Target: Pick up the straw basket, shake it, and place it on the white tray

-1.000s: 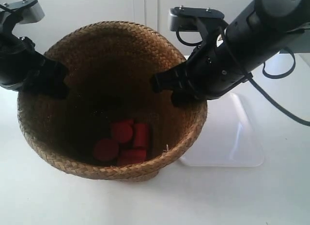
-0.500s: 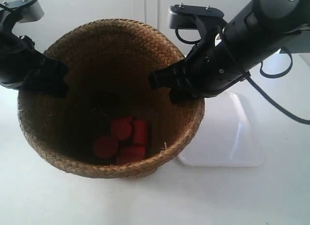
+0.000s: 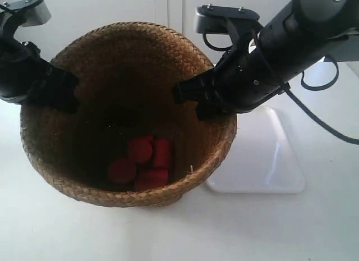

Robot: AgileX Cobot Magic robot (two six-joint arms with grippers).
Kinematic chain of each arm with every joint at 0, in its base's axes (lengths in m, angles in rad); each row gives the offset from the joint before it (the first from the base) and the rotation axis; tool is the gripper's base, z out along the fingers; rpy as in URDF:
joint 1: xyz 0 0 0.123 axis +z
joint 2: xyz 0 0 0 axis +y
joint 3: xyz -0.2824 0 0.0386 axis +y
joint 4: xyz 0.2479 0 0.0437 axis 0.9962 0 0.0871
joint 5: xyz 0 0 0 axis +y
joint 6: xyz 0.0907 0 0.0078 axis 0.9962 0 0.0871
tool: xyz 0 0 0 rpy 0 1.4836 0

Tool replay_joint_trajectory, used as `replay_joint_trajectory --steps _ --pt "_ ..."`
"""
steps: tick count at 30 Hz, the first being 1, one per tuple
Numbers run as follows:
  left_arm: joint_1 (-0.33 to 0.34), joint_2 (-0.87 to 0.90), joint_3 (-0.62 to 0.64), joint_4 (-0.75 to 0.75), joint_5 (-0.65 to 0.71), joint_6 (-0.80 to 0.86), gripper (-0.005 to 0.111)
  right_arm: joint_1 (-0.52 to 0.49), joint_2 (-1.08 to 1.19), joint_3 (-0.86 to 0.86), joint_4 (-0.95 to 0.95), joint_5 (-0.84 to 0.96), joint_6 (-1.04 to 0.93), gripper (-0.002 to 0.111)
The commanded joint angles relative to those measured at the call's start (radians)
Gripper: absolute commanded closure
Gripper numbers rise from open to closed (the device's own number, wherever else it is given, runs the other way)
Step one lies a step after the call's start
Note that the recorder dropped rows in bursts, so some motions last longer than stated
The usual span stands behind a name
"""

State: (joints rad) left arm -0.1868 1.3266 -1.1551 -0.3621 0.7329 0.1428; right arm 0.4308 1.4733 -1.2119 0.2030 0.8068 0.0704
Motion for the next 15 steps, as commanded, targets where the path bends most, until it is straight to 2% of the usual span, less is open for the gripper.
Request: replay_joint_trajectory --steps 1,3,5,8,15 --pt "-0.005 -0.058 -0.076 -0.114 0.119 0.03 0.107 0.008 -0.079 -0.073 0.027 0.175 -0.028 0.108" --pt "-0.016 -0.106 -0.102 -0.219 0.146 0.147 0.107 0.016 -0.144 -0.088 0.064 0.152 -0.07 0.108" --pt "-0.028 -0.105 -0.064 -0.178 0.051 0.104 0.107 0.015 -0.149 -0.037 -0.02 0.002 -0.014 0.108" --pt "-0.01 -0.023 -0.045 -0.044 0.096 -0.002 0.107 -0.01 -0.073 -0.034 -0.072 0.067 0.054 0.108" --pt "-0.005 -0.001 -0.045 -0.106 0.064 0.036 0.107 -0.012 -0.05 -0.034 -0.06 0.024 0.028 0.108"
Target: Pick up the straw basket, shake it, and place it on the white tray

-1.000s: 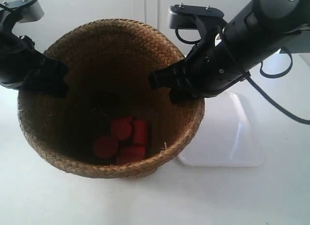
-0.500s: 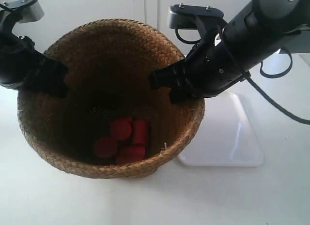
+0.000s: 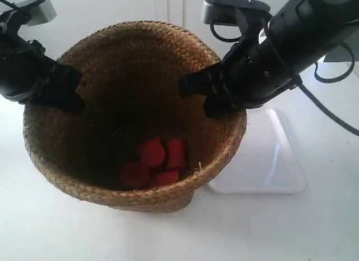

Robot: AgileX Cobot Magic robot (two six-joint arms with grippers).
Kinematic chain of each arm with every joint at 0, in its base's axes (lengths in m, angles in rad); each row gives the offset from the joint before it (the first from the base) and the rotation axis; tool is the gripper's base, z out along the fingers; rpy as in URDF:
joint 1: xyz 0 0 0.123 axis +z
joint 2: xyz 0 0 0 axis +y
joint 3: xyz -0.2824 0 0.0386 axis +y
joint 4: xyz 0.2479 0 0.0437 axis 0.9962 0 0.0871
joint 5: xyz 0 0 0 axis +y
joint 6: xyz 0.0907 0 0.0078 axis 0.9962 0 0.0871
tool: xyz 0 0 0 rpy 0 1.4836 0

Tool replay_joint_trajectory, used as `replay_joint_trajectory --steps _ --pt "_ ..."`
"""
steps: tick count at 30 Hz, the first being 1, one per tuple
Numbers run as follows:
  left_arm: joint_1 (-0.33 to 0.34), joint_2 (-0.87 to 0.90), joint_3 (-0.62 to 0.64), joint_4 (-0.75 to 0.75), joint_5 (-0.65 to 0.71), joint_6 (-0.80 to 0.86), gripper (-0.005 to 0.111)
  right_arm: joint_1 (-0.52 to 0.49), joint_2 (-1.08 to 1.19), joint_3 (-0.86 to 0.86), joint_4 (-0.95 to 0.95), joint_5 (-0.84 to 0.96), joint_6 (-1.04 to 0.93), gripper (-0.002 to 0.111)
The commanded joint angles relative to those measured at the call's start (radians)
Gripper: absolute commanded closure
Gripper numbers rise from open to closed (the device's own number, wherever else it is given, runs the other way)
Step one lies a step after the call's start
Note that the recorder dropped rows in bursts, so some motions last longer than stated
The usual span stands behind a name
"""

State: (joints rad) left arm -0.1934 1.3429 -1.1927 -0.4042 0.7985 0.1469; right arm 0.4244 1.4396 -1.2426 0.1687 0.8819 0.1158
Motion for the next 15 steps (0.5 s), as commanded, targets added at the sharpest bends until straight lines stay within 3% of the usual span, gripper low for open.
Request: replay_joint_trajectory --steps 1,4,7,8,10,15 --pt "0.002 -0.017 -0.007 -0.064 0.001 0.032 0.107 -0.006 -0.016 -0.004 -0.026 -0.052 -0.017 0.108" --pt "0.002 -0.03 -0.039 -0.095 0.065 0.036 0.107 -0.006 -0.028 -0.036 0.03 0.021 -0.029 0.108" --pt "-0.001 -0.112 -0.151 -0.198 0.142 0.164 0.107 0.006 -0.135 -0.118 0.157 0.059 -0.147 0.108" --pt "-0.007 -0.105 -0.105 -0.075 0.099 0.082 0.107 0.005 -0.117 -0.061 0.039 0.008 -0.067 0.108" --pt "-0.004 -0.032 -0.058 0.047 0.123 -0.014 0.107 -0.006 -0.031 -0.033 -0.015 0.103 -0.008 0.108" --pt "-0.006 -0.018 -0.088 -0.05 0.105 0.058 0.107 -0.006 -0.013 -0.035 0.054 0.037 -0.046 0.108"
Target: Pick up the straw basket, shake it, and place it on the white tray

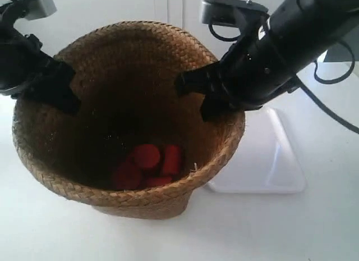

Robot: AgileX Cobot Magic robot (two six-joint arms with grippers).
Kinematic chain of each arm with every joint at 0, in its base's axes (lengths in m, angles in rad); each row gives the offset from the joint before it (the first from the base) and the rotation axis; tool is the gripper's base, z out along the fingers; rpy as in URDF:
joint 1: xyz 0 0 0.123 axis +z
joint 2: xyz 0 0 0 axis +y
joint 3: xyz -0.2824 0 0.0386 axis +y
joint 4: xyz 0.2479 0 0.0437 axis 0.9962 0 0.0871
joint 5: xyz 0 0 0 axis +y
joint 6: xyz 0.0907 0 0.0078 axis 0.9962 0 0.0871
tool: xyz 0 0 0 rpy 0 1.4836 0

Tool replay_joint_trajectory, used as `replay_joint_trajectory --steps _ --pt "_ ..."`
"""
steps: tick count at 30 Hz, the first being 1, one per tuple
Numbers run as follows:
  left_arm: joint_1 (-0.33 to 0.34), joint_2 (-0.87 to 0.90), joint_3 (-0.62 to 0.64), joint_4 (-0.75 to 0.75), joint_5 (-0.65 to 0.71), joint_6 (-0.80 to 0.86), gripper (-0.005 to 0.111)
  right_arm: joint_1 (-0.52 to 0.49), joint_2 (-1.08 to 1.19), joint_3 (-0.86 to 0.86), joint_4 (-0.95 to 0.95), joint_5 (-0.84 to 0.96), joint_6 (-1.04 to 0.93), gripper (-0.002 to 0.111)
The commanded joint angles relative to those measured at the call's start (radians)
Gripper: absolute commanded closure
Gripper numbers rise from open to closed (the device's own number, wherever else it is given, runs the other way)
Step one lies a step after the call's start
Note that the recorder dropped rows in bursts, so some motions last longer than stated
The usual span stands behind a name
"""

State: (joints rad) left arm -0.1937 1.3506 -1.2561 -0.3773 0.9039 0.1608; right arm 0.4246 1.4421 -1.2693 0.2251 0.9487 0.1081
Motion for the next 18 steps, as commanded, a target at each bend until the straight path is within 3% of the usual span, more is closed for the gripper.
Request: replay_joint_trajectory --steps 1,3,4,5,7,8,10,15,18 --pt "-0.006 -0.024 -0.02 -0.069 -0.005 0.044 0.107 -0.006 -0.014 -0.007 -0.002 -0.033 -0.039 0.108" --pt "-0.006 -0.021 -0.061 -0.099 0.04 0.007 0.107 -0.006 -0.011 -0.045 0.033 0.008 -0.039 0.108" --pt "-0.006 -0.055 -0.173 -0.195 0.157 0.116 0.107 -0.006 -0.057 -0.144 0.141 0.122 -0.149 0.108" --pt "-0.011 -0.072 -0.198 -0.21 0.162 0.145 0.107 0.007 -0.093 -0.163 0.168 0.085 -0.195 0.108" --pt "-0.024 -0.081 -0.149 -0.067 0.056 0.058 0.107 0.032 -0.105 -0.086 0.002 -0.073 -0.058 0.108" --pt "-0.024 -0.05 -0.108 0.016 0.058 -0.025 0.107 0.026 -0.073 -0.059 -0.068 -0.052 0.03 0.108" --pt "-0.024 -0.005 -0.074 0.071 0.104 -0.03 0.107 0.016 -0.014 -0.048 -0.1 0.032 0.045 0.108" --pt "-0.024 0.005 -0.072 -0.034 0.048 0.013 0.107 0.015 0.014 -0.05 -0.033 0.014 0.005 0.108" --pt "-0.024 -0.029 -0.192 -0.174 0.175 0.085 0.107 0.015 -0.041 -0.158 0.067 0.146 -0.059 0.108"
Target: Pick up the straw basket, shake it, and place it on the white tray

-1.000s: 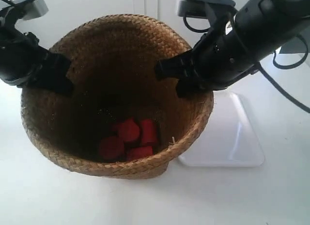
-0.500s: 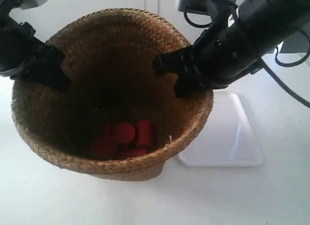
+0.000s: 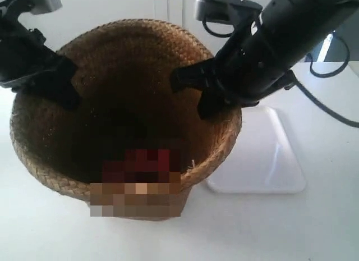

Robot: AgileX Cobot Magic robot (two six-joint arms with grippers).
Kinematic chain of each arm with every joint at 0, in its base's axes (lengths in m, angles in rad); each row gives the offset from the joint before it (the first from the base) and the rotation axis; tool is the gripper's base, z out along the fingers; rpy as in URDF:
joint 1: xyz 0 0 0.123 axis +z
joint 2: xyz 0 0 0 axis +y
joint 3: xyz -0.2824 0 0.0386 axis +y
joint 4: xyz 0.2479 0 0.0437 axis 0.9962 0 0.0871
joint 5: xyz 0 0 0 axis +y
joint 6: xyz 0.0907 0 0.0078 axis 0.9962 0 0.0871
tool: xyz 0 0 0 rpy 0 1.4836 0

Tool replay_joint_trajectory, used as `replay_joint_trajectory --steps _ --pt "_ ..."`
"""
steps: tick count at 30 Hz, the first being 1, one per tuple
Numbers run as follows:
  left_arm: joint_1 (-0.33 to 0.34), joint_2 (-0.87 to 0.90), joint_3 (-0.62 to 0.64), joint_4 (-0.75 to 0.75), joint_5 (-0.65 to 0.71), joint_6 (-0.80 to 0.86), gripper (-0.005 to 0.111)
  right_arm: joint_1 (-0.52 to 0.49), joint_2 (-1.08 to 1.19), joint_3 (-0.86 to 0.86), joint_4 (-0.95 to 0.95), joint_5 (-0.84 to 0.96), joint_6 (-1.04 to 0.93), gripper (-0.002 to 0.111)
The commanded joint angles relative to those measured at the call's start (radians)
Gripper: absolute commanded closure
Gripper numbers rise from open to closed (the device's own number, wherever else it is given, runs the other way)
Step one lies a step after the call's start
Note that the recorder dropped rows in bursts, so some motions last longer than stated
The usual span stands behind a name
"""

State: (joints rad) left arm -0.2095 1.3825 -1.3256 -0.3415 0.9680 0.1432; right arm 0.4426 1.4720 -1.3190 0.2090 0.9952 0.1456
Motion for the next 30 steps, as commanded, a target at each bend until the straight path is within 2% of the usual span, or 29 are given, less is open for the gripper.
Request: replay_joint_trajectory --steps 1,2,4,7,10,14,16,18,20,22,24,26,30 --pt "-0.008 -0.087 -0.172 -0.259 0.142 0.162 0.107 -0.003 -0.107 -0.145 0.118 0.109 -0.126 0.108" --pt "-0.013 -0.104 -0.183 -0.265 0.127 0.168 0.107 0.004 -0.135 -0.15 0.118 0.077 -0.136 0.108" --pt "-0.023 -0.111 -0.141 -0.169 0.06 0.092 0.107 0.015 -0.159 -0.084 0.032 -0.023 -0.095 0.108" --pt "-0.023 -0.055 -0.033 -0.046 0.052 0.014 0.107 0.004 -0.084 0.001 -0.091 0.051 0.014 0.108" --pt "-0.023 -0.043 0.021 -0.077 0.008 0.034 0.107 0.004 -0.055 0.025 -0.091 0.026 0.013 0.108" --pt "-0.023 -0.043 0.023 -0.109 -0.012 0.041 0.107 0.004 -0.062 0.016 -0.075 -0.015 0.013 0.108" --pt "-0.023 -0.049 -0.011 -0.147 0.048 0.041 0.107 0.004 -0.081 -0.016 -0.043 0.009 0.006 0.108" --pt "-0.023 -0.086 -0.098 -0.245 0.131 0.114 0.107 0.004 -0.129 -0.104 0.046 0.054 -0.06 0.108" --pt "-0.023 -0.126 -0.122 -0.263 0.097 0.136 0.107 0.012 -0.179 -0.136 0.086 0.001 -0.116 0.108" --pt "-0.023 -0.113 -0.052 -0.179 0.076 0.079 0.107 0.019 -0.173 -0.065 0.032 -0.055 -0.093 0.108" --pt "-0.023 -0.065 0.035 -0.12 0.081 0.054 0.107 0.006 -0.113 0.008 -0.036 -0.02 -0.018 0.108" --pt "-0.023 -0.036 0.097 -0.147 0.069 0.084 0.107 0.004 -0.069 0.04 -0.034 0.004 -0.014 0.108" --pt "-0.023 -0.035 0.11 -0.206 0.027 0.124 0.107 0.004 -0.053 0.05 -0.02 -0.027 -0.022 0.108"
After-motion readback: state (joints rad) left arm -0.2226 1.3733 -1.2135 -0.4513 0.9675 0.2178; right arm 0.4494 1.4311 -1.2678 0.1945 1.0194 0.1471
